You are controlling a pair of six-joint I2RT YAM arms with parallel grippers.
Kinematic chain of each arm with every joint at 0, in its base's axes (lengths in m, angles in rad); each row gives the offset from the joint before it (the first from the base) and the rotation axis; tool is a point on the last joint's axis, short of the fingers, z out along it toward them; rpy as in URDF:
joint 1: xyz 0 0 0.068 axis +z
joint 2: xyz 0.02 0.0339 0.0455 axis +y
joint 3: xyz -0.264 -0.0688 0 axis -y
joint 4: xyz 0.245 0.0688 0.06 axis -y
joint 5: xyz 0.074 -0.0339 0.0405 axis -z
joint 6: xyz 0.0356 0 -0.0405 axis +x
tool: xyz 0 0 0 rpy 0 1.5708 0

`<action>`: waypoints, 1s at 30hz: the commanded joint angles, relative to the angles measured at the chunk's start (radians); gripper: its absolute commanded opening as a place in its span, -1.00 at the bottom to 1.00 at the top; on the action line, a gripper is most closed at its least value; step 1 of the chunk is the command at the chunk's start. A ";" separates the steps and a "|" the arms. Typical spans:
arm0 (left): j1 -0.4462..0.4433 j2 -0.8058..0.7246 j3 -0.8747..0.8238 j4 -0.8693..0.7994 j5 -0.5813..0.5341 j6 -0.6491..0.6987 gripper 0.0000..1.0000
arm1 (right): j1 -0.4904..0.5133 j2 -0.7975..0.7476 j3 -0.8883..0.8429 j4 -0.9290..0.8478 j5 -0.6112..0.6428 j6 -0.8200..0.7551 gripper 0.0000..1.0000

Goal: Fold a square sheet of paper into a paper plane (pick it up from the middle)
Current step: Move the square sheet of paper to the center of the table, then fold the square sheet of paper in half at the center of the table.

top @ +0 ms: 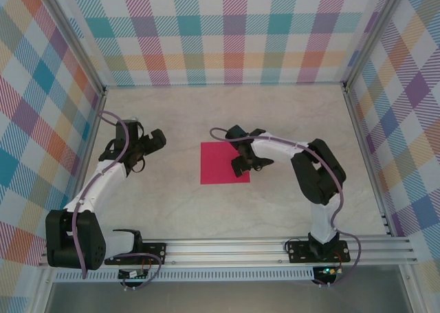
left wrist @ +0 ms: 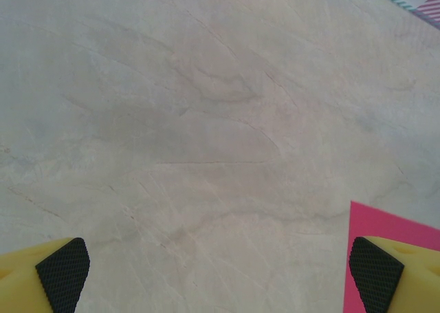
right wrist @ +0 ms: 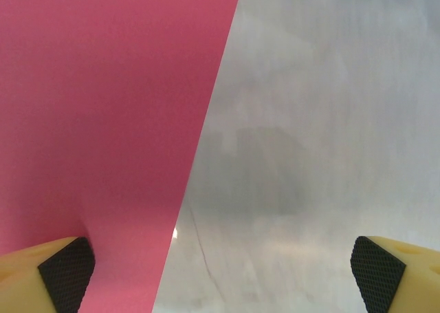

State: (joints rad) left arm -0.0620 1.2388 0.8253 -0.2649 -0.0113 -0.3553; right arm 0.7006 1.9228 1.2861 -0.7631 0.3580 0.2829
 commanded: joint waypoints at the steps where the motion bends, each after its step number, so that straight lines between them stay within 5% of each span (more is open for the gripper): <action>1: 0.005 0.007 0.044 -0.050 -0.007 -0.064 1.00 | 0.003 -0.040 -0.053 -0.090 -0.035 0.015 0.99; 12: 0.005 0.032 0.094 -0.147 0.001 -0.122 1.00 | 0.033 0.008 0.203 -0.041 -0.188 0.375 1.00; 23: 0.004 0.028 0.073 -0.145 0.032 -0.113 1.00 | 0.085 0.224 0.386 -0.112 -0.156 0.448 1.00; 30: 0.005 0.040 0.073 -0.138 0.050 -0.127 1.00 | 0.085 0.258 0.358 -0.098 -0.136 0.474 1.00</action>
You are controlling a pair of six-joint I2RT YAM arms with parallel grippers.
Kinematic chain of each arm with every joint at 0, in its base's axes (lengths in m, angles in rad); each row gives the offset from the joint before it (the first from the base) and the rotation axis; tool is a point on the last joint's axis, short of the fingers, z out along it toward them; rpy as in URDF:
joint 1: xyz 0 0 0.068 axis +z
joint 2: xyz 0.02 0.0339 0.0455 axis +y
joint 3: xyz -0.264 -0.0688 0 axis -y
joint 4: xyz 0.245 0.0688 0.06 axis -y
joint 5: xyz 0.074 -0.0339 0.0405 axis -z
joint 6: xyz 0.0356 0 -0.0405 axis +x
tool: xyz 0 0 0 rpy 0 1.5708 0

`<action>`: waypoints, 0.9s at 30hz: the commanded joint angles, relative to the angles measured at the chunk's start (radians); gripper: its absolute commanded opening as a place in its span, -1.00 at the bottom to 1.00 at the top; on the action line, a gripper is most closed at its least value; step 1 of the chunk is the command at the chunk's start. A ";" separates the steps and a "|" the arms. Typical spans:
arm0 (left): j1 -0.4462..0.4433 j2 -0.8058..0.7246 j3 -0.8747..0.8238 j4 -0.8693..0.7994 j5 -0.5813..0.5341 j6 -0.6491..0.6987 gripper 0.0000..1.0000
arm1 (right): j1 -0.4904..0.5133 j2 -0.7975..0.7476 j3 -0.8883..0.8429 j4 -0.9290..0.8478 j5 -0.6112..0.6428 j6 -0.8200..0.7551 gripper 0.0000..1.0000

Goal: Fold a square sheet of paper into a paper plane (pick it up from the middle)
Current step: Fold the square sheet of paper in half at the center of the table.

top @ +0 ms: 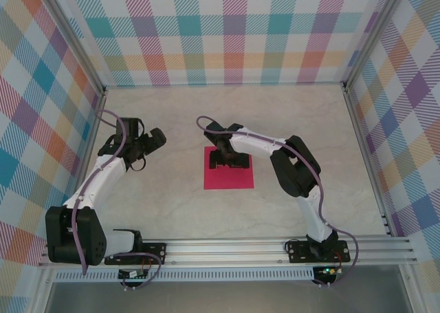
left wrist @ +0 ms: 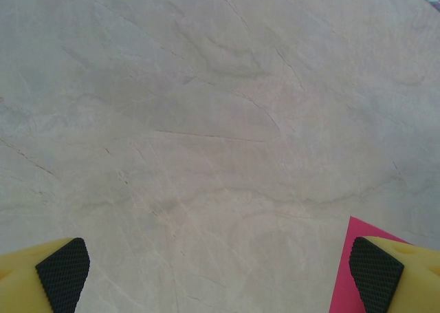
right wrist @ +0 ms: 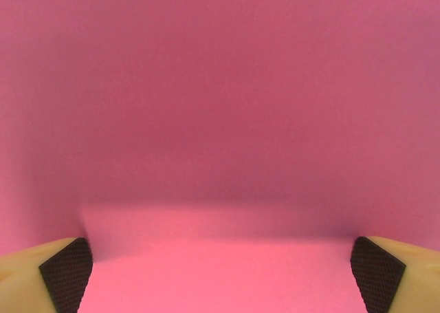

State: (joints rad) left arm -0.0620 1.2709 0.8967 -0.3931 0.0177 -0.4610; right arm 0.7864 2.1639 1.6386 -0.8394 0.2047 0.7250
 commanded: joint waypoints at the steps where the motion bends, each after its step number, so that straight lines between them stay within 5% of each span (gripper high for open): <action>1: 0.005 0.010 0.002 -0.010 0.020 -0.023 1.00 | -0.001 0.023 -0.001 -0.016 0.017 0.035 1.00; 16: 0.005 0.021 -0.033 0.003 0.070 -0.067 1.00 | -0.001 0.057 -0.056 -0.001 -0.026 0.058 0.73; 22: 0.005 -0.001 -0.112 0.078 0.175 -0.124 0.99 | -0.001 -0.044 -0.084 0.092 -0.055 0.018 0.33; 27: -0.014 0.001 -0.194 0.206 0.308 -0.182 0.70 | -0.003 -0.231 -0.212 0.324 -0.207 -0.056 -0.07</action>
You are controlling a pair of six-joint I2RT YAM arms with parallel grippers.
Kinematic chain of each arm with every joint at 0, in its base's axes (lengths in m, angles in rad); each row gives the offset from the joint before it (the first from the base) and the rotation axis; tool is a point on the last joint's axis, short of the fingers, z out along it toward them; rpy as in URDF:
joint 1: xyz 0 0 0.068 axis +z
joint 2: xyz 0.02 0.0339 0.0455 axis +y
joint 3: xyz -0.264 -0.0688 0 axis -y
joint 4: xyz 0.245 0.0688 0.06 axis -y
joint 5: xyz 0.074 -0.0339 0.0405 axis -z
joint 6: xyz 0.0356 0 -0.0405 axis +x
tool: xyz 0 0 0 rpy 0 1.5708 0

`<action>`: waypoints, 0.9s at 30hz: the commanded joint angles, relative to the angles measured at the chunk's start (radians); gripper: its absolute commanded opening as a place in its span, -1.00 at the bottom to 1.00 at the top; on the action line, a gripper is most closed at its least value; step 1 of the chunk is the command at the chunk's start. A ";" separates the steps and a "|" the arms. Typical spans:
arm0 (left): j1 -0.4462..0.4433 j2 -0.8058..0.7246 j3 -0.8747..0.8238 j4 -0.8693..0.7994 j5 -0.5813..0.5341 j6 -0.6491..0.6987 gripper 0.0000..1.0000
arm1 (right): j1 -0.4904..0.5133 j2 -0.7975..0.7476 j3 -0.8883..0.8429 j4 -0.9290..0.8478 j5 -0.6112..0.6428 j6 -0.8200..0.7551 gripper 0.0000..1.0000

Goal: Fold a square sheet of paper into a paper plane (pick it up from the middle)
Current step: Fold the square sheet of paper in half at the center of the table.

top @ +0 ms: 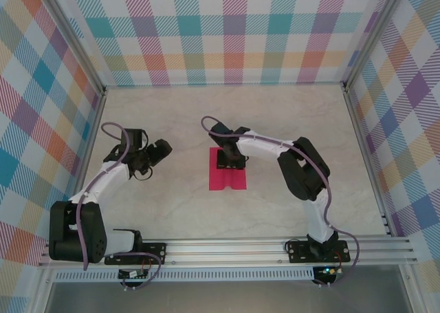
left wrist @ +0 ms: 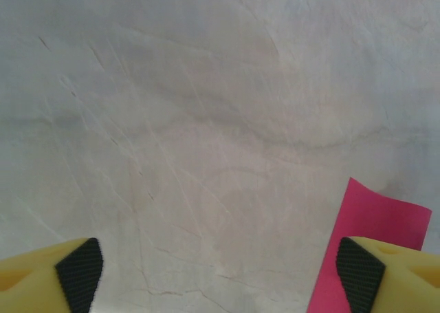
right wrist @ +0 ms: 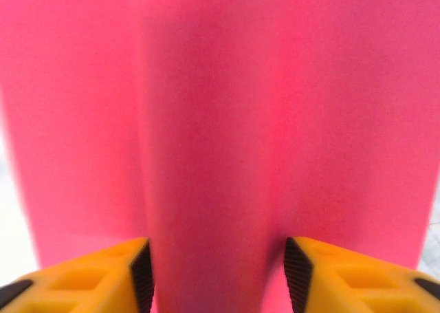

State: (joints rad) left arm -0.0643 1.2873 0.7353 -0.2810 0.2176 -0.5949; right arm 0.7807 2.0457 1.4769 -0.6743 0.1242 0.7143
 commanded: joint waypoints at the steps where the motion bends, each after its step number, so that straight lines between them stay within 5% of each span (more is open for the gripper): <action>1: -0.019 -0.014 -0.049 0.124 0.130 -0.061 0.65 | 0.002 -0.149 -0.087 0.208 -0.170 -0.056 -0.17; 7: -0.092 0.006 -0.118 0.279 0.169 -0.134 0.50 | -0.051 -0.257 -0.230 0.399 -0.452 -0.045 -0.51; 11: -0.136 0.033 -0.125 0.331 0.167 -0.141 0.47 | -0.089 -0.240 -0.267 0.472 -0.580 -0.015 -0.52; 27: -0.382 0.266 -0.084 0.526 0.082 -0.181 0.04 | -0.203 -0.089 -0.307 0.471 -0.730 -0.118 -0.52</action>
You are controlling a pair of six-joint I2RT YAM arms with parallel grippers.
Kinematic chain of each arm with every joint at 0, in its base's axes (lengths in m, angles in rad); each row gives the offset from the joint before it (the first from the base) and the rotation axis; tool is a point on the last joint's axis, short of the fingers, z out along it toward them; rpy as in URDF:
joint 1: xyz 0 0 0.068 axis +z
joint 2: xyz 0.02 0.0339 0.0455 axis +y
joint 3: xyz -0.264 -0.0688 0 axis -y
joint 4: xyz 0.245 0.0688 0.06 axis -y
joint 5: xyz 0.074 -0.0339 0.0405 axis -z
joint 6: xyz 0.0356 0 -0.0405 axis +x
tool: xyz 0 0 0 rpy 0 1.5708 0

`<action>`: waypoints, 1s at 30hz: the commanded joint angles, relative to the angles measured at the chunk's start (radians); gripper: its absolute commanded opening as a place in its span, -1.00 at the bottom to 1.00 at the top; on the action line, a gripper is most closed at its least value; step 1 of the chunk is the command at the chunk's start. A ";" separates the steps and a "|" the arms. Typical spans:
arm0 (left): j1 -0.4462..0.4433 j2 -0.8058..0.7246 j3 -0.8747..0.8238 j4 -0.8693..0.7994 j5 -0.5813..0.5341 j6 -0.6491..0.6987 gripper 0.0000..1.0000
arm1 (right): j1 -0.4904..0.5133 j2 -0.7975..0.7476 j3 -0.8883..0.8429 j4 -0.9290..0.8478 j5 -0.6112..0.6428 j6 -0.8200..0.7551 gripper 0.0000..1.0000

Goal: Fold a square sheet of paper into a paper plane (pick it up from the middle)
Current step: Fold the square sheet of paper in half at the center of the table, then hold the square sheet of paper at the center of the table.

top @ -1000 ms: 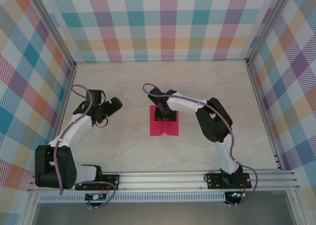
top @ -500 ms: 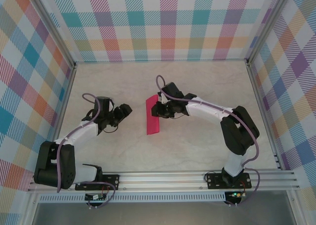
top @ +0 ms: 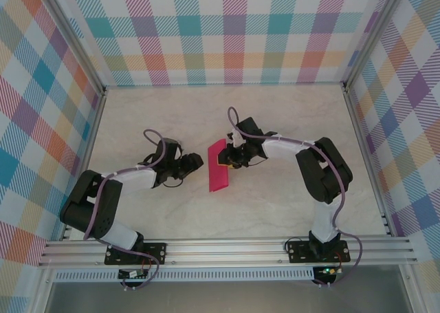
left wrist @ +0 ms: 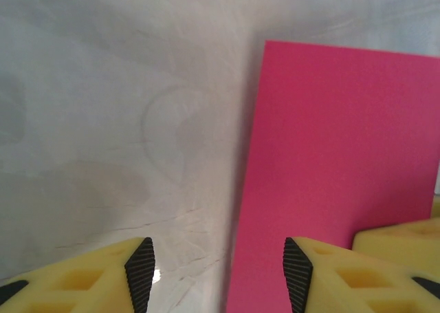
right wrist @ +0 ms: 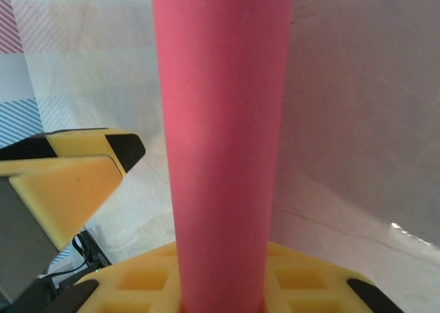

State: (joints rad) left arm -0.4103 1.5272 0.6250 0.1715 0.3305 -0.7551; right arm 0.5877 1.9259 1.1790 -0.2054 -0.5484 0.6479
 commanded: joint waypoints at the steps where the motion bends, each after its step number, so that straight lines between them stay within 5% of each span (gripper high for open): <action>1: -0.048 0.042 0.031 0.088 -0.034 -0.029 -0.01 | -0.012 0.037 -0.009 0.000 -0.064 -0.057 -0.52; 12: -0.127 0.201 0.113 0.162 -0.052 -0.040 -0.74 | -0.034 0.092 0.001 -0.033 -0.071 -0.082 -0.53; 21: -0.143 0.260 0.156 0.001 -0.108 -0.006 -0.92 | -0.033 0.081 0.016 -0.079 -0.049 -0.079 -0.43; 30: -0.150 0.300 0.203 -0.092 -0.123 0.019 -0.99 | -0.032 0.008 0.063 -0.250 0.106 -0.080 0.00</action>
State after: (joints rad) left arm -0.5457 1.7832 0.8219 0.1764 0.2417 -0.7620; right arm 0.5617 1.9827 1.2182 -0.3511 -0.5167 0.5823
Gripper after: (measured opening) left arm 0.054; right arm 0.490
